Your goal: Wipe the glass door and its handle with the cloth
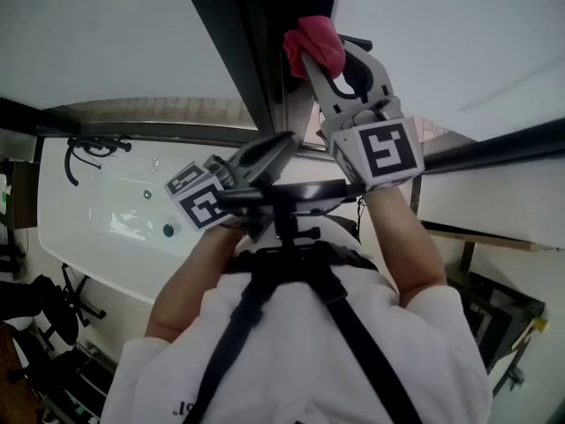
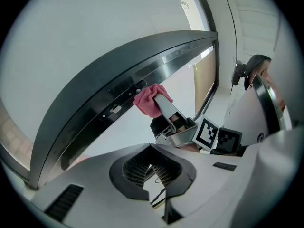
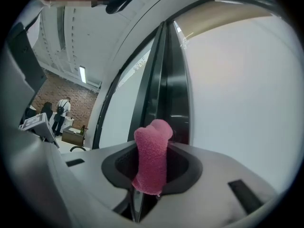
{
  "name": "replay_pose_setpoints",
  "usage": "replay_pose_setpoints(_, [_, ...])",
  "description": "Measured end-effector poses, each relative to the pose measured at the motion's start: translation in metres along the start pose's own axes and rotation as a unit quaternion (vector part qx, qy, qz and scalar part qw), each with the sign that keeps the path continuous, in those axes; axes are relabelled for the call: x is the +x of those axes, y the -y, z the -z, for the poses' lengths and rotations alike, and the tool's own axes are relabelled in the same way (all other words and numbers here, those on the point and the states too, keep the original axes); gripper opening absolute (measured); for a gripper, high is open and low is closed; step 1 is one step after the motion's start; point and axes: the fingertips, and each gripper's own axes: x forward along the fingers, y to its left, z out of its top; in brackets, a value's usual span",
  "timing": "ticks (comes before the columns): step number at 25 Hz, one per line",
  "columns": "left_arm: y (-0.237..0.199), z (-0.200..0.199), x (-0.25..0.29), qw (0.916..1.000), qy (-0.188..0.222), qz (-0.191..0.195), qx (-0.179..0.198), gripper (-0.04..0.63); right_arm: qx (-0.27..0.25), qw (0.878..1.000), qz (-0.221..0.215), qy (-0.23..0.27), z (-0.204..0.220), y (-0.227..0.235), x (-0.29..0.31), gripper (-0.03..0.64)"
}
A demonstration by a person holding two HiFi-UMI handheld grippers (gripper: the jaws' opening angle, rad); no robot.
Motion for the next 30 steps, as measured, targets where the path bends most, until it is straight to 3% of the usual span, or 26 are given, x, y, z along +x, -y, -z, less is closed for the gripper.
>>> replay_pose_setpoints(11, [-0.010,-0.015,-0.022,0.9998,0.013,-0.014,0.001,-0.008,-0.021,1.000,0.010,-0.008,0.005,-0.012,0.020,0.107])
replay_pose_setpoints(24, [-0.001,0.003,0.002,0.9994,-0.024,0.022,-0.008,-0.008,0.000,0.994,0.107,-0.020,0.008,0.039,-0.030,0.107])
replay_pose_setpoints(30, [0.004,0.009,0.012,0.9987,-0.034,0.036,-0.011,-0.008,0.018,0.992,0.124,-0.023,0.017,0.055,-0.053,0.107])
